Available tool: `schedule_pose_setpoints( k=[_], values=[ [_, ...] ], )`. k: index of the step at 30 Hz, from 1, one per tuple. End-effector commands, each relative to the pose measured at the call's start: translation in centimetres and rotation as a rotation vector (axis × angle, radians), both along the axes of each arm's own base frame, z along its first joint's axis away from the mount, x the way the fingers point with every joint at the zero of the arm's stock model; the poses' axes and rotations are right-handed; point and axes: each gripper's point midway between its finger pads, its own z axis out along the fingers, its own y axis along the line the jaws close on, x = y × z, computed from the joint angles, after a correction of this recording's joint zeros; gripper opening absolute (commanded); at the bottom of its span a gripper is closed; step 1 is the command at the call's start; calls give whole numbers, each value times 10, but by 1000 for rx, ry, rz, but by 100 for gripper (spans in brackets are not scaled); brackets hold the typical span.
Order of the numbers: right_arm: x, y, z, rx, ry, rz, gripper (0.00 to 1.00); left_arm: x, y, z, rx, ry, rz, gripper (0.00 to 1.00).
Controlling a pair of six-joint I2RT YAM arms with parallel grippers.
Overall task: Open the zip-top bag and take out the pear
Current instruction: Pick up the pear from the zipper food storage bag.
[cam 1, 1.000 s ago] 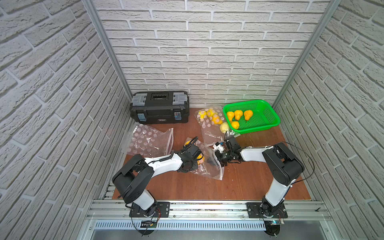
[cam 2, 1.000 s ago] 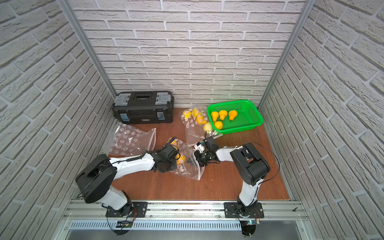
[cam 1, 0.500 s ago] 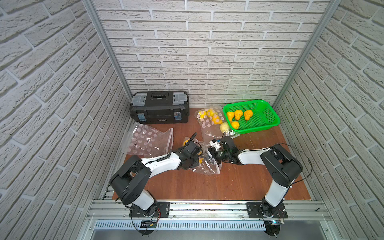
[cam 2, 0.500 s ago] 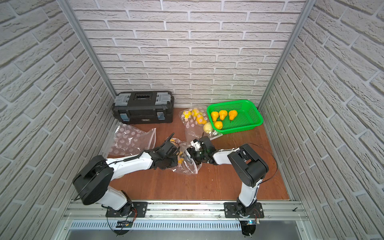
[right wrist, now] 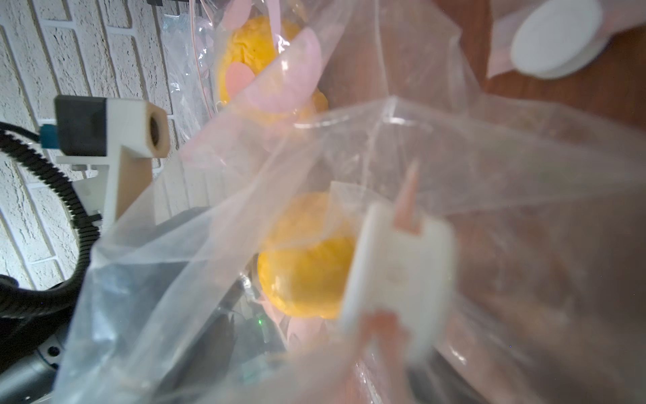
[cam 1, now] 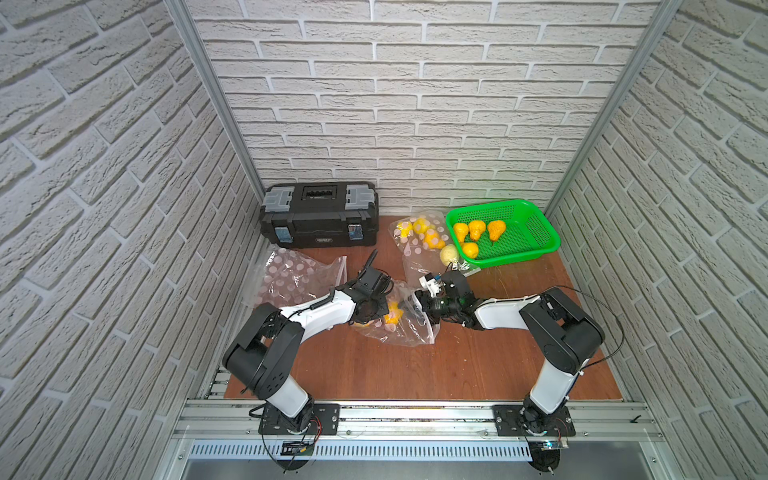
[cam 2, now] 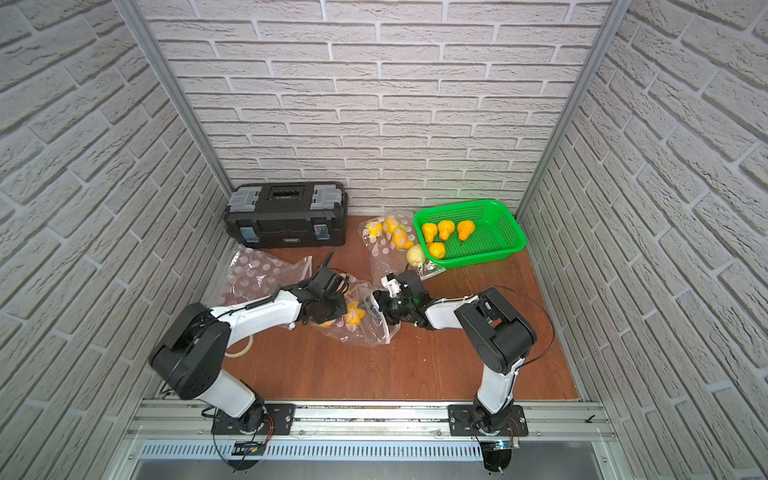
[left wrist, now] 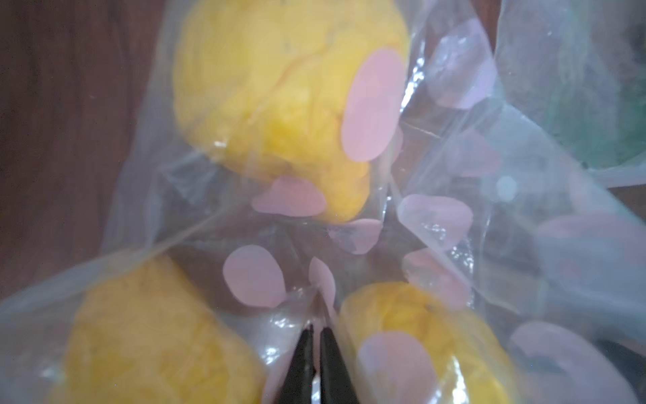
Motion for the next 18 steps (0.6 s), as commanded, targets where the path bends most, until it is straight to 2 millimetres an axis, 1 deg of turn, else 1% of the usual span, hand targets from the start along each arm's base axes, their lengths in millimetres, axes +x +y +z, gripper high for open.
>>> schedule_pose_setpoints(
  k=[1, 5, 10, 14, 18],
  values=[
    [5, 13, 9, 29, -35, 19, 72, 7, -17, 2, -52, -1, -41, 10],
    [4, 21, 2, 17, -24, 35, 73, 7, -31, -7, -85, 20, -71, 10],
    [2, 28, -6, 12, -4, 43, 74, 3, -40, -18, -107, 44, -80, 7],
    [8, 28, -12, -13, -5, 18, 77, -1, -44, -23, -117, 57, -91, 0],
    [18, 20, -17, -68, -24, -50, 78, -5, -44, -26, -124, 68, -95, 0]
  ],
)
